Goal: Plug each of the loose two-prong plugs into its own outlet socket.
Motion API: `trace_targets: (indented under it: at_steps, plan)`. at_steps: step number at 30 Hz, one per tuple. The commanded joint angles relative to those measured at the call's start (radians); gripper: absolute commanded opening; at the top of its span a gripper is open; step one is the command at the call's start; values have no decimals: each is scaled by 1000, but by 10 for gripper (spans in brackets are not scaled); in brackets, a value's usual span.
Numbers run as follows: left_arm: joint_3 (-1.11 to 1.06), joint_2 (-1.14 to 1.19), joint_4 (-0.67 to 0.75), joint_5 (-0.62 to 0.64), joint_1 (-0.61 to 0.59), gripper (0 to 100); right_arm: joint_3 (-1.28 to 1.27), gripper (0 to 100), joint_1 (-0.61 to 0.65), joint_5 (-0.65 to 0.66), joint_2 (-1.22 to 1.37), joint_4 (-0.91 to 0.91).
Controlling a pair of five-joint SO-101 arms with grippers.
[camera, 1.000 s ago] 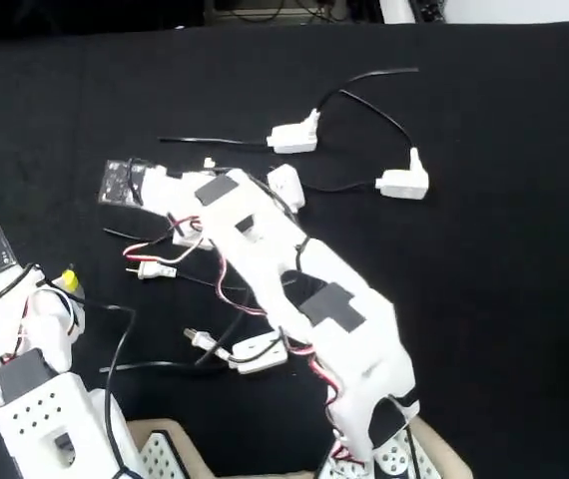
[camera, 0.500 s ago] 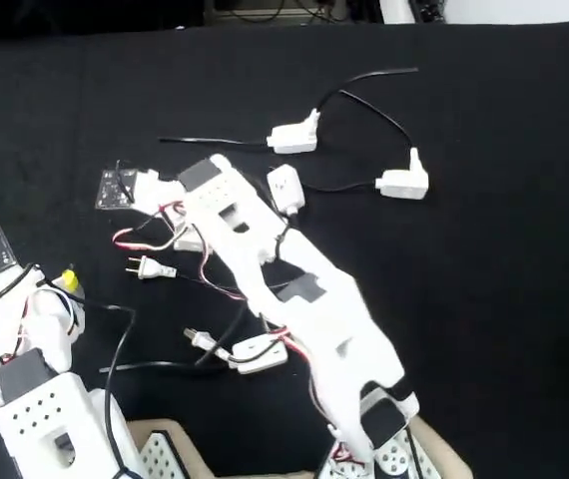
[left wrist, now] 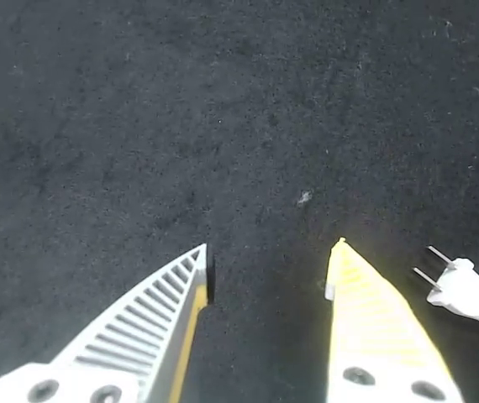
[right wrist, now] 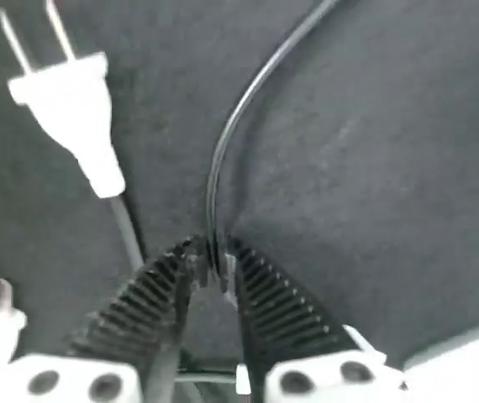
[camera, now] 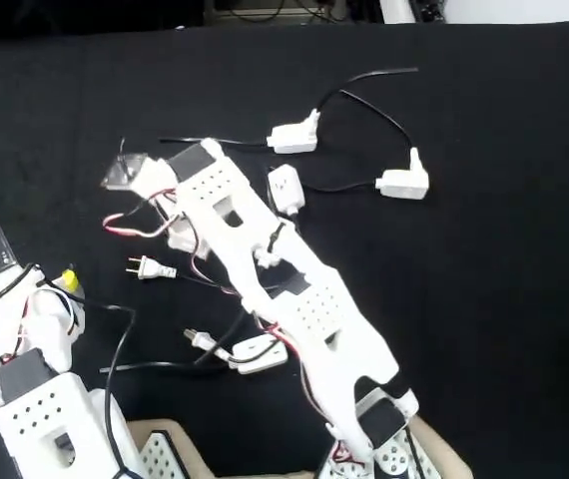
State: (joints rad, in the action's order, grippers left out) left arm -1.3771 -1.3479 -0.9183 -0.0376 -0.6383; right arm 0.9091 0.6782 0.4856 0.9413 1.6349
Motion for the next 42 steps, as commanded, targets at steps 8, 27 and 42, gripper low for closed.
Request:
trace_targets:
  at_steps: [8, 27, 42]
  plan:
    - [41, -2, 21, 2, 12, 235, 183, 22, 14, -341, 16, -186]
    - [41, -2, 21, 2, 12, 235, 206, 258, -11, -92, 33, 104]
    - [39, -2, 21, 2, 12, 235, 111, 255, -77, 49, 93, 3]
